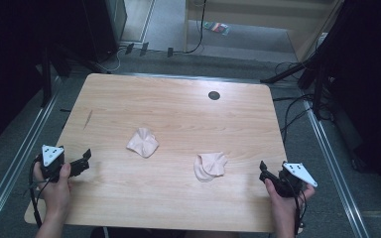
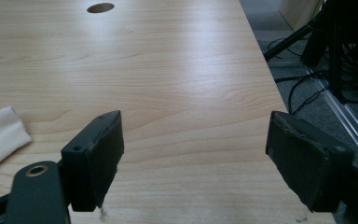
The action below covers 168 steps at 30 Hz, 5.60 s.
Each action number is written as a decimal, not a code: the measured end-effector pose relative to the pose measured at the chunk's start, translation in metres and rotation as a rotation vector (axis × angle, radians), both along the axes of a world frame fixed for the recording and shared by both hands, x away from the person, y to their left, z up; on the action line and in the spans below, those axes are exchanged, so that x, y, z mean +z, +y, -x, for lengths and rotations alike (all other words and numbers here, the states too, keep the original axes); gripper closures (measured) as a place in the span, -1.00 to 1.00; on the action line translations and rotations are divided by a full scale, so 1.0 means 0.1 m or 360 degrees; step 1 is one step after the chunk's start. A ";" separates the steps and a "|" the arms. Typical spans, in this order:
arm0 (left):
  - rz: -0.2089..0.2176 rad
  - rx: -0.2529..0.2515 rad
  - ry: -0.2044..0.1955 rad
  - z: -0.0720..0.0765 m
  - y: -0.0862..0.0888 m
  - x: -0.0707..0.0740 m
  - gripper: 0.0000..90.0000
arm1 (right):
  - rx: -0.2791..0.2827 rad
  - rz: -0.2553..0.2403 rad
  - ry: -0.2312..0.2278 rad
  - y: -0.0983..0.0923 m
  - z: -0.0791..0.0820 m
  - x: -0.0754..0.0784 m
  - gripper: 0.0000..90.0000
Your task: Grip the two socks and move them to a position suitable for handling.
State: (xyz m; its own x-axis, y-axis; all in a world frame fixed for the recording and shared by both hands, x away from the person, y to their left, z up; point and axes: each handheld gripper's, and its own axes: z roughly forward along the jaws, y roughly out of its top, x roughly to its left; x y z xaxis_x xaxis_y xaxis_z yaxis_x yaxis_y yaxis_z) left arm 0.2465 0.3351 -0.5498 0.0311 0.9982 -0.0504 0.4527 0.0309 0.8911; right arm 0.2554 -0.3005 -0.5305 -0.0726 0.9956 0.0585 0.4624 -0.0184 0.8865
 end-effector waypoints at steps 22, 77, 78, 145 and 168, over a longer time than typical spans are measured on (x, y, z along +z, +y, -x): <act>-0.0047 0.0093 0.0012 -0.02 -0.03 0.00 -0.83 | 0.0333 -0.0003 0.0067 1.07 -0.13 0.41 -0.28; 0.0140 -0.1033 -0.0128 0.41 -1.56 0.39 -0.64 | 0.1247 0.0463 -0.0068 2.38 0.57 0.13 0.85; 0.0144 -0.1049 -0.0119 0.41 -1.55 0.39 -0.64 | 0.1292 0.0536 -0.0058 2.43 0.58 0.07 0.83; -0.0002 -0.1326 0.0423 0.25 -2.01 -0.02 -0.51 | 0.1261 -0.0071 0.0217 2.16 0.41 0.42 0.95; -0.0829 -0.1021 0.0012 0.63 -2.17 0.10 1.00 | 0.1119 0.0010 0.0281 1.99 0.22 0.25 0.95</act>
State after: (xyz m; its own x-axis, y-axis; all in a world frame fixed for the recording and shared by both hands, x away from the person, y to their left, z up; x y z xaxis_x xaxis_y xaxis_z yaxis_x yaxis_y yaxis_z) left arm 0.1839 0.1176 -0.5394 0.6046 0.6820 0.4116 0.2475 -0.6520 0.7167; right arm 0.2330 -0.1017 -0.5051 -0.6860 0.7171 0.1229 0.4990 0.3408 0.7967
